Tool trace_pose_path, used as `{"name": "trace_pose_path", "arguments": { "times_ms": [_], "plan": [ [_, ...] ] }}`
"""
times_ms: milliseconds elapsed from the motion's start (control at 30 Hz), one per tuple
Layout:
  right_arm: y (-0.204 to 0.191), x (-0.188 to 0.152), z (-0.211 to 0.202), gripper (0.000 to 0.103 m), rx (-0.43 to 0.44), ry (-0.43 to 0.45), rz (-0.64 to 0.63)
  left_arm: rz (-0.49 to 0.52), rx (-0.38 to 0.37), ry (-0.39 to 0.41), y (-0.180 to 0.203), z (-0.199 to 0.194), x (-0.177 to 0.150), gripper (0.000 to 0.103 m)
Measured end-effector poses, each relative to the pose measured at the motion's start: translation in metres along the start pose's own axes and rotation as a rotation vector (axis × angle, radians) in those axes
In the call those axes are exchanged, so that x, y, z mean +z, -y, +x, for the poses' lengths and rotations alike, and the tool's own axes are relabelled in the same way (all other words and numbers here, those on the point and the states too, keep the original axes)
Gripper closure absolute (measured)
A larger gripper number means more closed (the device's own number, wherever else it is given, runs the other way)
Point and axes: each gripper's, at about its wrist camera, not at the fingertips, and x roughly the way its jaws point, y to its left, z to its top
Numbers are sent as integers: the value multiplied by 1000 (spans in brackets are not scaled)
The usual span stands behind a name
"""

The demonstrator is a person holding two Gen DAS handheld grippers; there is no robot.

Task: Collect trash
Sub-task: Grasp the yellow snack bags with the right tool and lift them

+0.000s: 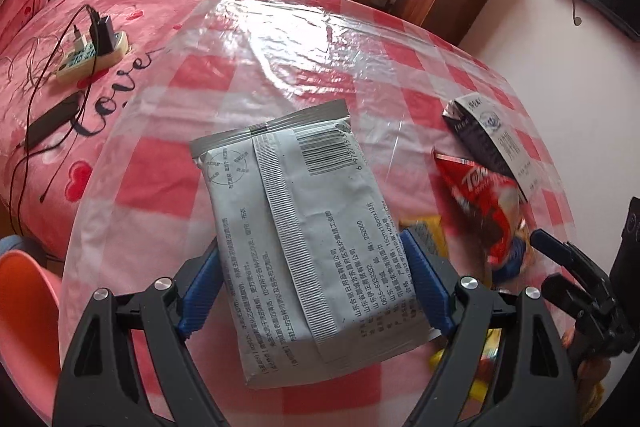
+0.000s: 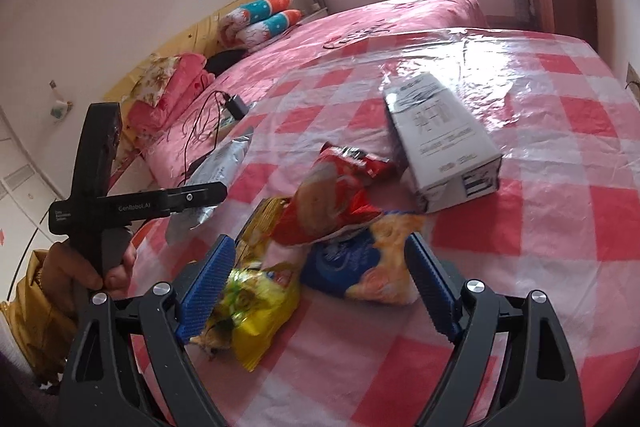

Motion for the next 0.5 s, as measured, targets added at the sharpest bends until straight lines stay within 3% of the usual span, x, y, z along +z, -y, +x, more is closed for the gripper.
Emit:
{"name": "trace_pose_path", "arguments": {
  "times_ms": [333,400,500],
  "plan": [
    [-27,-22,11,17,178,-95,121,27,-36,3,-17,-16,-28,19],
    [-33,-24,14,17,183,-112,128,32,-42,6,-20,-19,-32,19],
    [-46,-24,18,13,122,-117,96,40,-48,16,-24,-23,-36,19]
  ]
}}
